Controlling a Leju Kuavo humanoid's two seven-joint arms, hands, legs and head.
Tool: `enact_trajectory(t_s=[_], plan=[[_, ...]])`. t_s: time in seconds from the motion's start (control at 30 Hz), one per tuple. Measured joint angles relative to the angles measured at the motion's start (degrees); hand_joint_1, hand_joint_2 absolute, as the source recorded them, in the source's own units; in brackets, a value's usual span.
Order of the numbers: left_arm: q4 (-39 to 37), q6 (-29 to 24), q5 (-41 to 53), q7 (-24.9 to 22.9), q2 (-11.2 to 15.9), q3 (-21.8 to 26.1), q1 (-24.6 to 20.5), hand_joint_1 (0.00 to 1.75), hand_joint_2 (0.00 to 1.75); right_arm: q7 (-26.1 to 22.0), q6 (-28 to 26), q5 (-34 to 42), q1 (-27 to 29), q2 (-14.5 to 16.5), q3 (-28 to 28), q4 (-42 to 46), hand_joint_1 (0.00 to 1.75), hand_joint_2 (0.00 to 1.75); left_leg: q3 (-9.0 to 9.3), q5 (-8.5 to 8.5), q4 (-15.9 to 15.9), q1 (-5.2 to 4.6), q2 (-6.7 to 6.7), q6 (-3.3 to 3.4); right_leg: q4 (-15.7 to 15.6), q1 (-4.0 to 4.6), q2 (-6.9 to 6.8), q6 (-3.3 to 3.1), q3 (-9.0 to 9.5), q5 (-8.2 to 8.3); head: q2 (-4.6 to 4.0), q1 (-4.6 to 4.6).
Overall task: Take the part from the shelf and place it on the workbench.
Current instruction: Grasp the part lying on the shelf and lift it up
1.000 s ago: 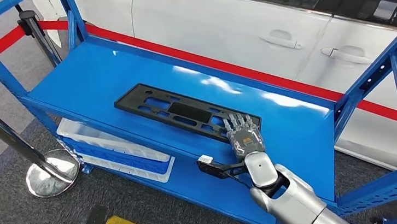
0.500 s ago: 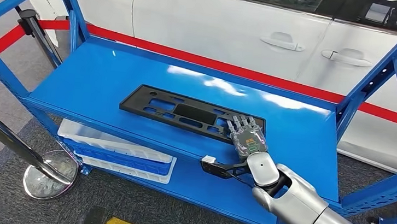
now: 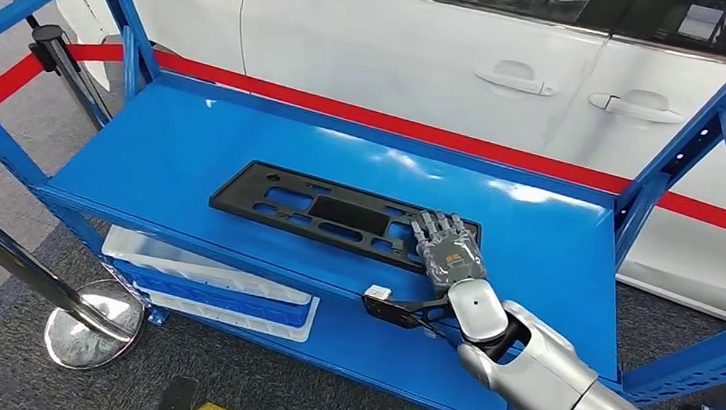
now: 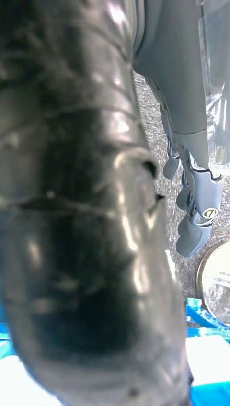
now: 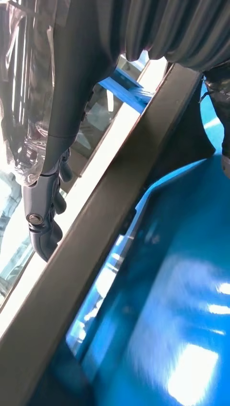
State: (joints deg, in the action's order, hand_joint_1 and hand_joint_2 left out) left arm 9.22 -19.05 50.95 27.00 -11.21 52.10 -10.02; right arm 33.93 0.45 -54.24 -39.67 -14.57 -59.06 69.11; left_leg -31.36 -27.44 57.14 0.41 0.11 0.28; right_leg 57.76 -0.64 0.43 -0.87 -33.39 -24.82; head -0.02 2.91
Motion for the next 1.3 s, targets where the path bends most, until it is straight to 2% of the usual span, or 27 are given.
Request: enact_trajectory(t_s=[0.07, 0.13, 0.17, 0.2, 0.23, 0.3, 0.37, 0.47, 0.53, 0.57, 0.63, 0.67, 0.7, 0.73, 0.8, 0.83, 0.87, 0.9, 0.93, 1.03, 1.07, 1.13, 1.17, 1.2, 1.23, 1.27, 1.3], plan=[[0.0, 0.01, 0.02, 0.09, 0.0, 0.01, -0.04, 0.0, 0.0, 0.05, 0.02, 0.01, -0.12, 0.03, 0.0, 0.02, 0.0, 1.75, -2.04, -2.22, 4.38, 0.16, -0.01, -0.62, -0.32, -0.33, -0.08, -0.56, 0.65, -0.02, 0.0, 0.21], [0.0, 0.02, 0.02, 0.13, 0.0, 0.01, 0.03, 0.0, 0.0, 0.08, 0.07, 0.03, -0.08, 0.03, 0.0, 0.01, 0.0, 1.75, -6.32, -5.08, 12.05, 0.28, -0.02, -1.07, -0.34, -0.29, -0.12, -0.92, 0.89, -0.28, 0.01, 0.34], [0.0, 0.04, 0.01, 0.14, 0.0, 0.01, 0.13, 0.0, 0.0, 0.1, 0.13, 0.04, -0.03, 0.03, -0.01, 0.01, 0.0, 1.75, -8.21, -5.61, 14.88, 0.33, -0.01, -1.21, -0.33, -0.27, -0.06, -0.99, 1.01, -0.42, 0.01, 0.33], [0.0, 0.06, 0.01, 0.16, 0.0, 0.01, 0.23, 0.0, 0.0, 0.13, 0.21, 0.07, 0.02, 0.03, -0.01, 0.0, 0.0, 1.75, -9.2, -5.0, 15.75, 0.35, -0.01, -1.27, -0.32, -0.27, 0.02, -0.99, 1.2, -0.61, 0.01, 0.34], [0.0, 0.08, 0.0, 0.19, 0.0, 0.01, 0.28, 0.0, 0.0, 0.16, 0.33, 0.09, 0.05, 0.04, -0.01, 0.0, 0.0, 1.75, -9.02, -3.3, 14.3, 0.36, -0.01, -1.24, -0.32, -0.28, 0.11, -0.91, 1.49, -0.83, 0.01, 0.35], [0.0, 0.1, 0.02, 0.25, 0.0, 0.01, 0.26, 0.0, 0.0, 0.24, 0.62, 0.14, 0.05, 0.04, -0.02, -0.01, 0.0, 1.75, -6.17, 1.22, 6.84, 0.34, 0.0, -0.94, -0.31, -0.28, 0.23, -0.59, 2.22, -1.35, 0.0, 0.35], [0.0, 0.11, 0.02, 0.28, 0.0, 0.02, 0.14, 0.0, 0.0, 0.46, 0.99, 0.15, -0.01, 0.03, -0.02, -0.02, 0.0, 1.75, -3.52, 3.26, 0.96, 0.15, -0.02, -0.38, -0.27, -0.07, 0.35, 0.0, 2.63, -1.91, 0.0, 0.27], [0.0, 0.11, 0.02, 0.27, 0.01, 0.06, 0.09, 0.0, 0.0, 1.16, 1.93, 0.12, -0.18, 0.01, -0.01, -0.04, 0.0, 1.75, -2.66, 2.95, -0.39, -0.01, -0.06, 0.64, -0.53, 0.1, 0.45, 0.99, 2.91, -2.43, 0.01, 0.14], [0.0, 0.1, 0.04, 0.28, 0.01, 0.08, 0.04, 0.0, 0.0, 1.39, 2.35, 0.1, -0.23, -0.03, -0.02, -0.08, 0.0, 1.75, -2.01, 2.89, -0.89, 0.21, -0.01, 1.38, 1.14, 0.06, 0.32, 1.53, 2.42, -3.48, 0.01, 0.08], [0.0, 0.1, 0.05, 0.28, 0.0, 0.08, 0.0, 0.0, 0.0, 1.42, 2.48, 0.1, -0.2, -0.05, -0.03, -0.12, 0.0, 1.75, -1.69, 2.86, -1.12, 0.34, 0.03, 1.73, 3.47, 0.03, 0.24, 1.73, 1.31, -4.6, 0.01, 0.03], [0.0, 0.1, 0.06, 0.28, -0.01, 0.08, 0.05, 0.0, 0.0, 1.49, 2.63, 0.1, 0.01, -0.09, -0.08, -0.25, 0.0, 1.75, -1.38, 2.48, -1.14, 0.26, 0.08, 2.18, 11.0, -0.01, 0.16, 1.97, -3.02, -7.52, 0.01, -0.03], [0.0, 0.1, 0.05, 0.27, -0.01, 0.09, 0.13, 0.0, 0.0, 1.51, 2.65, 0.1, 0.12, -0.1, -0.09, -0.32, 0.0, 1.75, -1.18, 2.24, -1.12, 0.22, 0.1, 2.25, 14.17, -0.02, 0.15, 2.05, -5.19, -8.2, 0.01, -0.03], [0.0, 0.1, 0.05, 0.27, -0.01, 0.09, 0.2, 0.0, 0.0, 1.54, 2.66, 0.1, 0.2, -0.11, -0.09, -0.39, 0.0, 1.75, -0.89, 1.96, -1.11, 0.19, 0.11, 2.26, 15.84, -0.03, 0.14, 2.08, -6.68, -7.92, 0.01, -0.02], [0.0, 0.1, 0.04, 0.27, -0.01, 0.1, 0.24, 0.0, 0.0, 1.54, 2.66, 0.1, 0.24, -0.11, -0.1, -0.44, 0.0, 1.75, -0.49, 1.64, -1.09, 0.18, 0.11, 2.2, 15.16, -0.03, 0.14, 2.03, -6.96, -6.42, 0.01, -0.03], [0.0, 0.1, 0.04, 0.27, -0.05, 0.1, 0.26, 0.0, 0.0, 1.54, 2.66, 0.1, 0.27, -0.12, -0.14, -0.5, 0.0, 1.75, 0.51, 0.93, -1.07, 0.18, 0.08, 1.97, 8.18, 0.01, 0.1, 1.64, -4.56, -1.35, 0.0, -0.04], [0.0, 0.09, 0.04, 0.27, -0.09, 0.1, 0.22, 0.0, 0.0, 1.54, 2.67, 0.1, 0.22, -0.13, -0.17, -0.54, 0.0, 1.75, 0.85, 0.57, -0.97, 0.06, 0.04, 1.75, 4.34, 0.15, 0.08, 1.37, -2.96, 0.41, 0.01, -0.04], [0.0, 0.07, 0.03, 0.2, -0.11, 0.1, 0.18, 0.0, 0.0, 1.54, 2.73, 0.11, 0.14, -0.13, -0.19, -0.56, 0.0, 1.75, 1.06, 0.32, -0.91, -0.03, 0.0, 1.51, 1.61, 0.29, 0.08, 1.1, -1.76, 1.42, 0.0, -0.02], [0.0, -0.02, 0.01, 0.02, -0.12, 0.1, 0.13, 0.0, 0.0, 1.62, 2.88, 0.13, 0.03, -0.14, -0.21, -0.59, 0.0, 1.75, 1.13, 0.14, -0.86, -0.1, -0.02, 1.25, 0.28, 0.42, 0.1, 0.87, -1.16, 1.56, 0.0, 0.02], [0.0, -0.18, -0.05, -0.24, -0.13, 0.11, 0.07, 0.0, 0.0, 1.75, 3.15, 0.17, -0.12, -0.14, -0.22, -0.61, 0.35, 1.75, 1.18, 0.04, -0.88, -0.16, -0.04, 0.95, 0.04, 0.56, 0.15, 0.66, -0.92, 1.22, 0.0, 0.04], [0.0, -0.78, -0.51, -0.96, -0.14, 0.15, -0.01, 0.0, 0.0, 2.14, 4.87, 0.63, -0.57, -0.1, -0.25, -0.66, 1.66, 1.75, 1.11, -1.05, 0.22, 0.05, 0.02, -0.06, -0.5, 0.24, 0.18, -0.15, -0.25, 1.09, 0.0, 0.13], [0.0, -0.9, -0.61, -1.04, -0.15, 0.18, -0.04, 0.0, 0.0, 2.17, 5.58, 0.89, -0.66, -0.08, -0.3, -0.72, 1.75, 1.75, 0.15, -2.24, 2.37, 0.12, 0.04, -0.4, -0.74, 0.08, 0.11, -0.43, 0.04, 1.07, 0.0, 0.22], [0.0, -1.0, -0.61, -1.06, -0.15, 0.26, 0.0, 0.0, 0.0, 2.01, 6.76, 1.43, -0.67, -0.01, -0.46, -0.88, 1.75, 1.75, -3.78, -5.45, 9.85, 0.27, 0.04, -0.9, -0.86, 0.0, -0.04, -0.79, 0.26, 0.9, 0.0, 0.39], [0.0, -1.01, -0.6, -1.05, -0.15, 0.29, 0.09, 0.0, 0.0, 1.85, 7.14, 1.65, -0.67, 0.02, -0.6, -0.98, 1.75, 1.75, -5.93, -6.58, 13.5, 0.35, 0.04, -1.06, -0.85, 0.0, -0.07, -0.89, 0.28, 0.83, 0.0, 0.39], [0.0, -1.01, -0.58, -1.04, -0.15, 0.33, 0.19, 0.0, 0.0, 1.69, 7.38, 1.83, -0.66, 0.04, -0.76, -1.09, 1.75, 1.75, -7.44, -6.76, 15.68, 0.4, 0.04, -1.18, -0.82, 0.0, -0.05, -0.93, 0.33, 0.74, 0.0, 0.39], [0.0, -1.01, -0.58, -1.02, -0.15, 0.35, 0.27, 0.0, 0.0, 1.56, 7.48, 1.95, -0.66, 0.04, -0.91, -1.2, 1.75, 1.75, -7.87, -5.74, 15.58, 0.44, 0.05, -1.22, -0.78, -0.01, -0.02, -0.92, 0.42, 0.64, 0.0, 0.4], [0.0, -1.0, -0.57, -1.01, -0.15, 0.37, 0.29, 0.0, 0.0, 1.47, 7.51, 2.03, -0.68, 0.04, -1.03, -1.31, 1.75, 1.75, -7.27, -3.89, 13.46, 0.48, 0.05, -1.2, -0.71, -0.03, 0.01, -0.84, 0.54, 0.53, 0.01, 0.4], [0.0, -0.99, -0.56, -0.99, -0.15, 0.39, 0.28, 0.0, 0.0, 1.4, 7.51, 2.09, -0.77, 0.04, -1.09, -1.39, 1.75, 1.75, -5.68, -1.51, 9.53, 0.52, 0.06, -1.11, -0.62, -0.06, 0.04, -0.68, 0.67, 0.39, 0.01, 0.4]])
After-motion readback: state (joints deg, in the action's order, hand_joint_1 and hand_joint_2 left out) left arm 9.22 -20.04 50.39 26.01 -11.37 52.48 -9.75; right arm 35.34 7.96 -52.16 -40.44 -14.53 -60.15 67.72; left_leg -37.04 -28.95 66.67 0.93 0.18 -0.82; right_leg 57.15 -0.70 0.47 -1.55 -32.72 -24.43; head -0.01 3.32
